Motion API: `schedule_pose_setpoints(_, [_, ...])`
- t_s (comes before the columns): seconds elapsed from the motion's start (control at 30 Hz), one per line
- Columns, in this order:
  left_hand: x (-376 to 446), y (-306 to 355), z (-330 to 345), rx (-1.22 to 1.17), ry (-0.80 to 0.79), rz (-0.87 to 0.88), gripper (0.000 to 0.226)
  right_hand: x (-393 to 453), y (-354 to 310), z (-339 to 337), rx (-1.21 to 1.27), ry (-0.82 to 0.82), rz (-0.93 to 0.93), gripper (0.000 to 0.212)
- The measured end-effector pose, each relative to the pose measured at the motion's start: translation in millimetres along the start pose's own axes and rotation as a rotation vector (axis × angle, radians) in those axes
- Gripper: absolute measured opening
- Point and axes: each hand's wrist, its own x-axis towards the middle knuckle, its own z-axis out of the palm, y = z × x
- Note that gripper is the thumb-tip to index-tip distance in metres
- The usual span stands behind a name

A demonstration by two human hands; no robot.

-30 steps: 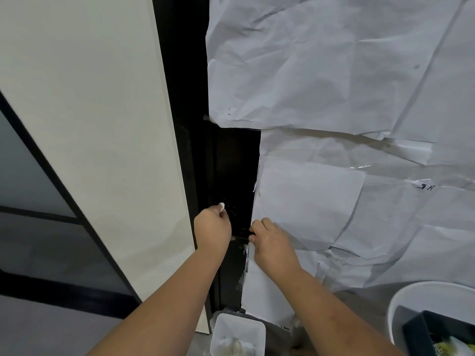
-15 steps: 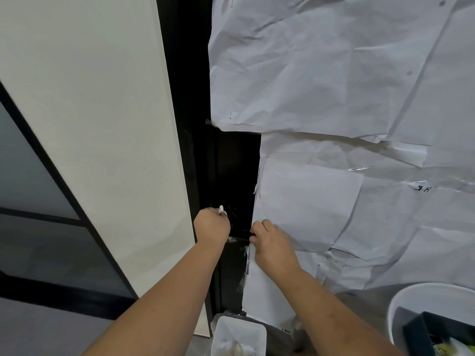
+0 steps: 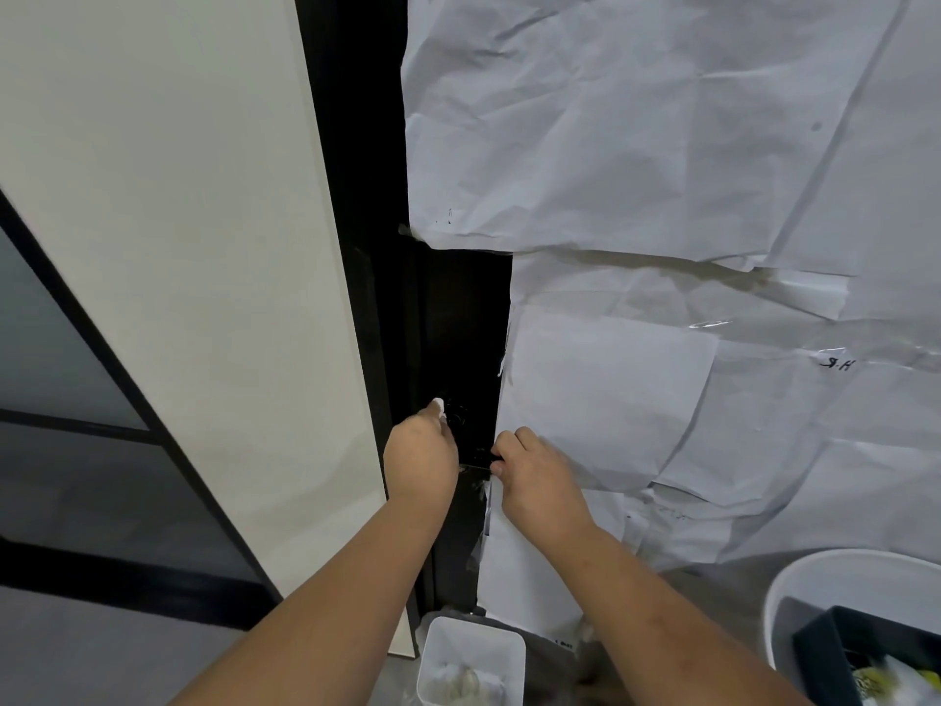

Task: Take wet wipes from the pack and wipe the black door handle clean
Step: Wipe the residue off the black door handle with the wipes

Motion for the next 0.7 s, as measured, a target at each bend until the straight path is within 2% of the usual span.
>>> schedule_pose_setpoints(0.13, [4.3, -0.5, 0.9, 0.120, -0.049, 0.061, 0.039, -0.1, -0.2, 0.7, -0.008, 0.000, 0.001, 0.006])
schedule_pose_setpoints(0.23, [6.9, 3.9, -1.3, -0.005, -0.029, -0.043, 0.026, 0.0, -0.6, 0.6, -0.014, -0.002, 0.006, 0.007])
schedule_pose_setpoints(0.43, [9.6, 6.7, -6.6, -0.265, -0.039, -0.201, 0.029, -0.9, -1.3, -1.4, -0.015, -0.010, 0.009, 0.007])
schedule_pose_setpoints(0.7, [7.7, 4.2, -3.4, -0.052, -0.088, -0.046, 0.038, -0.8, -2.2, -3.1, -0.005, -0.014, 0.009, 0.008])
